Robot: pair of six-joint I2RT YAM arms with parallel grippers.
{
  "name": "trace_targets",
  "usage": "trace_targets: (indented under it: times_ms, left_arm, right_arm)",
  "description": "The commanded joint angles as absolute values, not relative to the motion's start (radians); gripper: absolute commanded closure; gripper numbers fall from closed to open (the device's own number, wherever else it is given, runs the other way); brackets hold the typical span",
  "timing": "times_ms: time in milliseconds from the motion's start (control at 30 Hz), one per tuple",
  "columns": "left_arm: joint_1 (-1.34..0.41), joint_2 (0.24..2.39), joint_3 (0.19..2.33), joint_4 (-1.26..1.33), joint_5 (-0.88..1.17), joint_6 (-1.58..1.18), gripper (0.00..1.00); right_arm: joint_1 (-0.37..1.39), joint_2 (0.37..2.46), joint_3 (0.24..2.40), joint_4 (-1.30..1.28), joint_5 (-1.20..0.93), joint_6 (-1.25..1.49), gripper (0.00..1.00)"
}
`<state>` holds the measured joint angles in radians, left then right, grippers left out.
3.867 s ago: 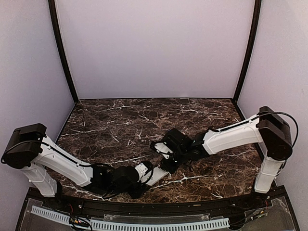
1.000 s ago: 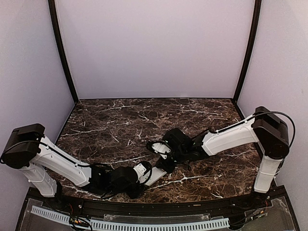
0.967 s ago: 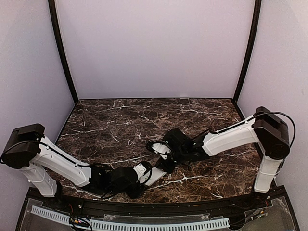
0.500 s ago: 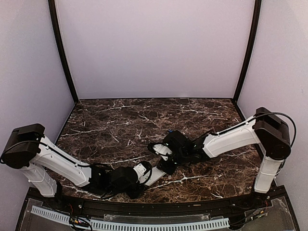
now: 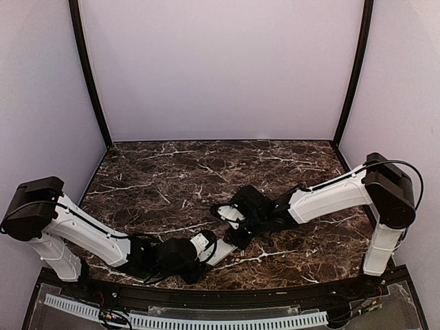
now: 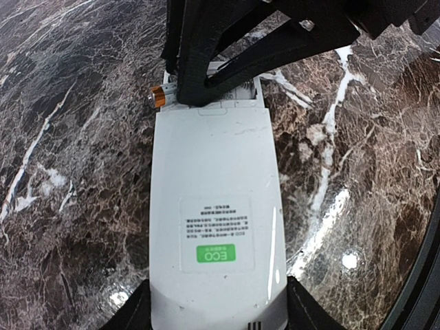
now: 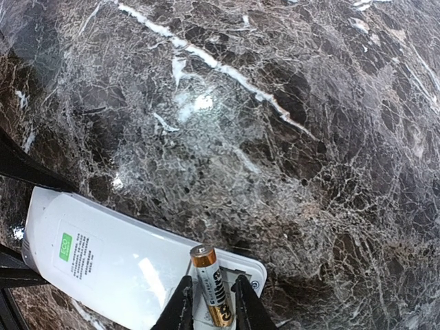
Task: Load the batteries into the remote control
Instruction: Load the battery into the battery compartment.
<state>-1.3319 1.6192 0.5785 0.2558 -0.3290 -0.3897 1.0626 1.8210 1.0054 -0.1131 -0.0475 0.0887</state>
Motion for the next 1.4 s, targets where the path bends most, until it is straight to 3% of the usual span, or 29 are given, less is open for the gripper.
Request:
trace_targets:
  times_ms: [0,300,1167,1367]
  left_arm:
    - [-1.331,1.628,0.524,0.054,-0.337,-0.415,0.81]
    - [-1.333,1.63,0.52,0.062,-0.339,-0.41,0.81]
    - [-1.335,1.622,0.506,0.083,-0.339,-0.405,0.8]
    - [-1.335,1.622,0.51,0.075,-0.354,-0.415,0.8]
  right_arm:
    - [1.058,1.827,0.999,-0.29,0.012,0.072,0.8]
    - [1.048,1.773,1.049,-0.224,-0.115,0.022,0.8]
    - [1.016,1.891,1.068,-0.042,-0.246,-0.073,0.81]
    - [1.014,1.873,1.02,-0.036,-0.237,-0.092,0.87]
